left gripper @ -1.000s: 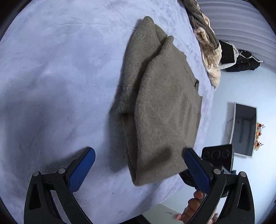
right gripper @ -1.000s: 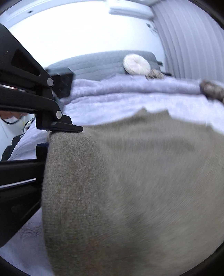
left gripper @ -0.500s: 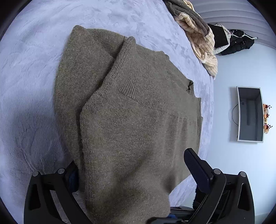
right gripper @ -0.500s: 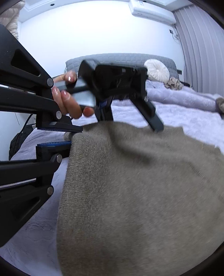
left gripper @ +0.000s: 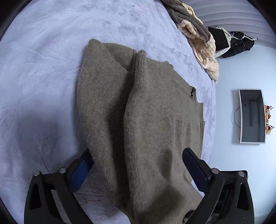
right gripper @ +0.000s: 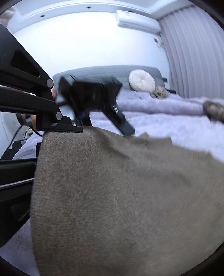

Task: Fold small clothes

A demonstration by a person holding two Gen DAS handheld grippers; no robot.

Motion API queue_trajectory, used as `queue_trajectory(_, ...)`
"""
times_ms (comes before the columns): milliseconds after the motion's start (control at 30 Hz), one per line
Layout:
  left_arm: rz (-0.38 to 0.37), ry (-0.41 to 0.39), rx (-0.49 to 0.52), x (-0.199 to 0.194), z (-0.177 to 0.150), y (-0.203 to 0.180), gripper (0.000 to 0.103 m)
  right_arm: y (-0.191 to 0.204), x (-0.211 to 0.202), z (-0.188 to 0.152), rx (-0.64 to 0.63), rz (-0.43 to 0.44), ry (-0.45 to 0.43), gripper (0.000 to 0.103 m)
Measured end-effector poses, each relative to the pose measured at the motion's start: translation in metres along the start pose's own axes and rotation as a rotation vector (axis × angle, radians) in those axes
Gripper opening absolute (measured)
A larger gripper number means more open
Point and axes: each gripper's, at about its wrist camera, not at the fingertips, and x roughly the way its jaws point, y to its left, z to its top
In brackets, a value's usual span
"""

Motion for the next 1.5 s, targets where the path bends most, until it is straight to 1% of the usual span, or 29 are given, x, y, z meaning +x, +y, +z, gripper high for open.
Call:
queue_trajectory(33, 0.004, 0.016, 0.006, 0.008, 0.001, -0.004, 0.066, 0.001, 0.0, -0.002, -0.012, -0.009, 0.01, 0.008)
queue_trajectory(67, 0.014, 0.025, 0.015, 0.014, 0.001, -0.008, 0.058, 0.0, 0.002, -0.003, -0.021, -0.027, 0.027, 0.008)
queue_trajectory(100, 0.042, 0.023, 0.037, 0.018, 0.001, -0.015, 0.042, -0.002, 0.005, -0.004, -0.021, -0.044, 0.038, 0.008)
queue_trajectory(133, 0.069, 0.015, 0.071, 0.022, 0.0, -0.022, 0.029, -0.008, 0.006, -0.008, -0.016, -0.061, 0.05, 0.008)
queue_trajectory(267, 0.142, -0.003, 0.216, 0.023, -0.009, -0.05, 0.029, -0.018, 0.011, -0.013, -0.001, -0.15, 0.143, 0.01)
queue_trajectory(300, 0.165, 0.0, 0.237, 0.024, -0.01, -0.054, 0.029, -0.017, 0.008, -0.015, -0.011, -0.191, 0.161, 0.013)
queue_trajectory(367, 0.221, 0.011, 0.259, 0.027, -0.011, -0.056, 0.029, -0.012, -0.007, -0.015, -0.056, -0.289, 0.186, 0.015)
queue_trajectory(433, 0.257, 0.015, 0.25, 0.03, -0.009, -0.054, 0.029, -0.005, -0.028, -0.012, -0.104, -0.353, 0.162, 0.033)
queue_trajectory(467, 0.262, 0.018, 0.242, 0.031, -0.008, -0.052, 0.029, -0.001, -0.041, -0.01, -0.123, -0.389, 0.135, 0.057)
queue_trajectory(500, 0.267, 0.02, 0.236, 0.032, -0.007, -0.051, 0.029, 0.004, -0.055, -0.006, -0.147, -0.421, 0.093, 0.065)
queue_trajectory(533, 0.277, 0.02, 0.236, 0.033, -0.007, -0.051, 0.029, 0.007, -0.068, -0.002, -0.176, -0.455, 0.048, 0.065)
queue_trajectory(567, 0.291, 0.018, 0.241, 0.033, -0.008, -0.052, 0.029, 0.009, -0.081, 0.003, -0.199, -0.499, 0.009, 0.06)
queue_trajectory(600, 0.301, 0.014, 0.246, 0.035, -0.008, -0.053, 0.029, 0.007, -0.094, 0.005, -0.212, -0.544, -0.029, 0.038)
queue_trajectory(633, 0.315, 0.006, 0.254, 0.036, -0.008, -0.056, 0.029, 0.005, -0.102, 0.008, -0.213, -0.583, -0.052, 0.024)
queue_trajectory(667, 0.333, -0.011, 0.269, 0.035, -0.01, -0.059, 0.029, 0.0, -0.109, 0.015, -0.202, -0.645, -0.075, 0.011)
queue_trajectory(733, 0.347, -0.04, 0.283, 0.034, -0.011, -0.066, 0.026, -0.019, -0.116, 0.024, -0.176, -0.737, -0.087, 0.011)
queue_trajectory(767, 0.35, -0.053, 0.282, 0.033, -0.011, -0.071, 0.025, -0.034, -0.114, 0.028, -0.151, -0.759, -0.065, 0.011)
queue_trajectory(800, 0.349, -0.066, 0.281, 0.031, -0.012, -0.077, 0.023, -0.049, -0.115, 0.025, -0.107, -0.764, -0.036, 0.008)
queue_trajectory(833, 0.343, -0.078, 0.283, 0.028, -0.012, -0.083, 0.022, -0.064, -0.115, 0.021, -0.062, -0.726, -0.025, 0.006)
queue_trajectory(867, 0.336, -0.093, 0.292, 0.024, -0.013, -0.092, 0.022, -0.071, -0.117, 0.017, -0.039, -0.68, -0.044, 0.006)
queue_trajectory(900, 0.329, -0.108, 0.309, 0.02, -0.014, -0.103, 0.022, -0.075, -0.121, 0.014, -0.032, -0.639, -0.072, 0.006)
queue_trajectory(1000, 0.299, -0.148, 0.385, 0.013, -0.018, -0.147, 0.022, -0.078, -0.129, 0.013, -0.022, -0.586, -0.09, 0.006)
queue_trajectory(1067, 0.293, -0.154, 0.45, 0.017, -0.021, -0.179, 0.022, -0.082, -0.131, 0.013, -0.015, -0.567, -0.091, 0.006)
queue_trajectory(1167, 0.28, -0.132, 0.545, 0.043, -0.026, -0.225, 0.022, -0.091, -0.135, 0.008, -0.008, -0.546, -0.091, 0.004)
queue_trajectory(1267, 0.287, -0.08, 0.625, 0.091, -0.035, -0.267, 0.022, -0.103, -0.149, 0.0, 0.015, -0.499, -0.108, 0.004)
queue_trajectory(1333, 0.335, -0.038, 0.671, 0.132, -0.042, -0.287, 0.022, -0.112, -0.157, -0.003, 0.048, -0.449, -0.127, 0.004)
queue_trajectory(1400, 0.459, 0.016, 0.712, 0.179, -0.052, -0.294, 0.022, -0.129, -0.173, -0.006, 0.086, -0.4, -0.142, 0.004)
queue_trajectory(1467, 0.555, 0.047, 0.737, 0.209, -0.059, -0.295, 0.023, -0.139, -0.179, -0.008, 0.132, -0.352, -0.153, 0.003)
queue_trajectory(1500, 0.588, 0.041, 0.756, 0.214, -0.063, -0.298, 0.024, -0.143, -0.183, -0.008, 0.149, -0.332, -0.156, 0.002)
